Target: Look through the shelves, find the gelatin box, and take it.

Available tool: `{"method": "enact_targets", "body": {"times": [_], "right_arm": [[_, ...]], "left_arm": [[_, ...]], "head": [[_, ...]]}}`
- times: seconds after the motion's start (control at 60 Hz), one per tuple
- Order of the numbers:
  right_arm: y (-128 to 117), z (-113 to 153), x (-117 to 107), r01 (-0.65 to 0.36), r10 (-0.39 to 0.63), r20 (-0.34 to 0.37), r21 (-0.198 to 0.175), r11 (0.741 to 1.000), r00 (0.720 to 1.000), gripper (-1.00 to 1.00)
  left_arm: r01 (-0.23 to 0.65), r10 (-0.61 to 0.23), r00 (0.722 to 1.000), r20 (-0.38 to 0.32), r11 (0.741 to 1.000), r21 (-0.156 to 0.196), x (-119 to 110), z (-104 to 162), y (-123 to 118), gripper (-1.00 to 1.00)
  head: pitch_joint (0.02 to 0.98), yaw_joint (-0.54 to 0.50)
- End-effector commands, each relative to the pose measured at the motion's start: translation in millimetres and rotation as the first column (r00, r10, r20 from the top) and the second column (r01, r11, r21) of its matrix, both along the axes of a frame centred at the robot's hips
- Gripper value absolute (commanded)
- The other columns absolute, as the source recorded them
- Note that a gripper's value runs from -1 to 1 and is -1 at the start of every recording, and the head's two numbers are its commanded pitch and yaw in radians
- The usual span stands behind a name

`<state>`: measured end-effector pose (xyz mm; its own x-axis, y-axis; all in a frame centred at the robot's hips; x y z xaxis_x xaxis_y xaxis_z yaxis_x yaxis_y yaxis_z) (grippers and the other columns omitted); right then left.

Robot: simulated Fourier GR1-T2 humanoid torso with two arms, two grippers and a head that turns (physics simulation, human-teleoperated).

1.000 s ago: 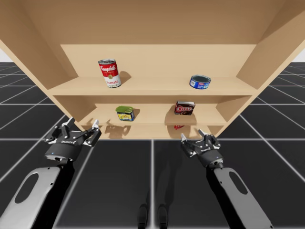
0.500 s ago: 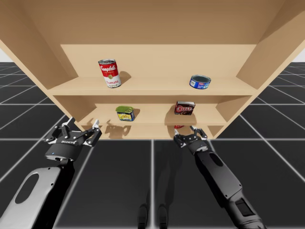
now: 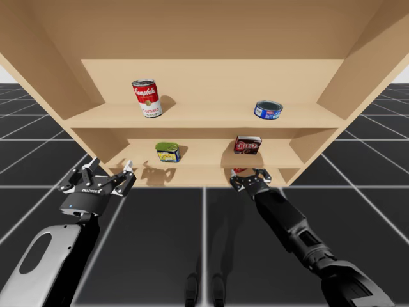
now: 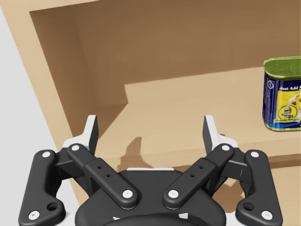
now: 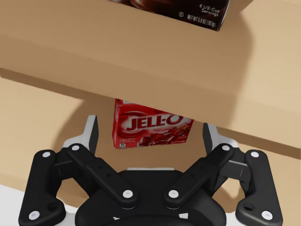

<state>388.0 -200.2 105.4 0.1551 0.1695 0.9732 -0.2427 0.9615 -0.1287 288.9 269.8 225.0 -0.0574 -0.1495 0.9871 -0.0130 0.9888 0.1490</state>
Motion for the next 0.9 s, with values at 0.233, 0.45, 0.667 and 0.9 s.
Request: {"method": "enact_targets", "body": {"times": [0.233, 0.45, 0.667, 0.9], "right_arm": [[0.5, -5.8, 25.6, 0.018, -0.019, -0.020, -0.012, 1.000, 1.000, -1.00], [0.5, -6.2, 38.7, 0.015, -0.016, -0.038, -0.016, 1.000, 0.999, -1.00], [2.7, -7.6, 46.6, -0.009, 0.008, -0.067, -0.017, 1.000, 0.998, -1.00], [3.4, -9.4, 54.6, -0.015, 0.015, -0.091, -0.006, 1.000, 0.996, -1.00]], "left_arm": [[-0.005, 0.005, 1.000, -0.001, 1.000, 0.001, 0.1, 0.6, 0.9, -1.00], [-0.005, 0.005, 1.000, -0.001, 1.000, 0.003, 0.4, 0.5, 0.7, -1.00], [-0.004, 0.004, 1.000, -0.001, 1.000, 0.005, 0.5, 0.2, -0.2, -1.00], [-0.003, 0.003, 1.000, 0.000, 1.000, 0.008, 0.4, -0.3, -0.7, -1.00]], "head": [[0.707, -0.24], [0.708, -0.23], [0.708, -0.23], [0.710, -0.23]]}}
